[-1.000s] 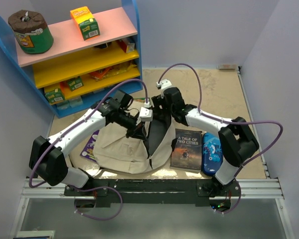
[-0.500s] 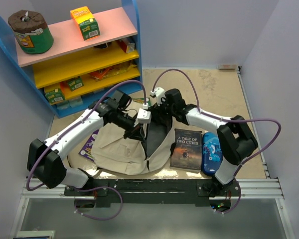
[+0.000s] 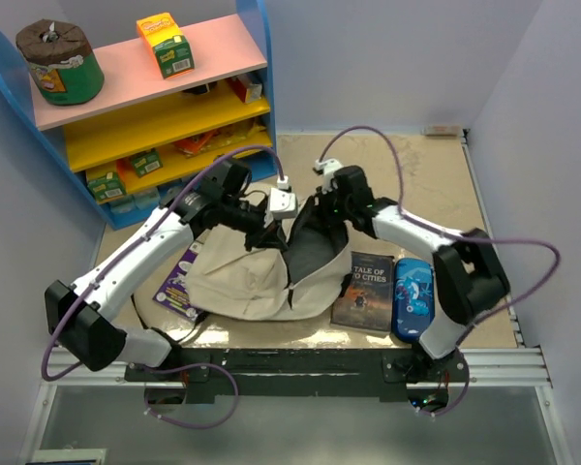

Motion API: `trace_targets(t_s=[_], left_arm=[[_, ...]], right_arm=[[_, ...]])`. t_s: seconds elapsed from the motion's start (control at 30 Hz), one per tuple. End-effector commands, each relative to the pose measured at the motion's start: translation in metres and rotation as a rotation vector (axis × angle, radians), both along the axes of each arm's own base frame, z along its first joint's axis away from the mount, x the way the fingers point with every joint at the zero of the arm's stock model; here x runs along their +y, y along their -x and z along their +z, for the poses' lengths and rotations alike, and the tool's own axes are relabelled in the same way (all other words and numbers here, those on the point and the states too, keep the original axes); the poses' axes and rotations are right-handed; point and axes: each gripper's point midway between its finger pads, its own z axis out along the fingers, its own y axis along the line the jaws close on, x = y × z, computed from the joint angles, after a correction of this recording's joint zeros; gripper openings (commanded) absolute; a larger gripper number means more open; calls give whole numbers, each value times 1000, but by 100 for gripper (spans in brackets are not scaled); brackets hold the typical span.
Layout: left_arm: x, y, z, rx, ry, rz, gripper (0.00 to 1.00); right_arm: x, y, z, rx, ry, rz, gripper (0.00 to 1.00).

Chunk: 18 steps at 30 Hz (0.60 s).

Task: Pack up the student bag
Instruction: Adjust the student bag at the center of the board.

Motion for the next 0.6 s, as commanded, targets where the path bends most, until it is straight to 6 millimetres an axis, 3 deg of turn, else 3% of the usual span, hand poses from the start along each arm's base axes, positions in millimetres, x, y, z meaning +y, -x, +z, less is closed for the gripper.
trace_targets(t_s=[0.0,0.03,0.13,0.17,0.27,0.33,0.37,0.57], left_arm=[[-21,-48,68,-193,106,95,0],[-22,-54,71,-204,105,114,0],[-26,-77,85,-265,111,175,0],[-29,-85,90,-292,123,190,0],[-31,-107,88,-349,110,236,0],[-33,-118,84,-369,96,255,0],[-35,-125,74,-368,78,257,0],[-38,-145,31,-329,10,288,0]], right_arm=[[-58,-27,116,-283,-125,-322,0],[-74,-21,133,-331,-126,-379,0],[-100,-11,144,-368,-118,-484,0],[-113,-6,159,-409,-138,-545,0],[-141,6,159,-445,-126,-677,0],[-157,11,169,-490,-148,-755,0],[-166,13,172,-508,-146,-806,0],[-152,11,150,-412,-139,-762,0]])
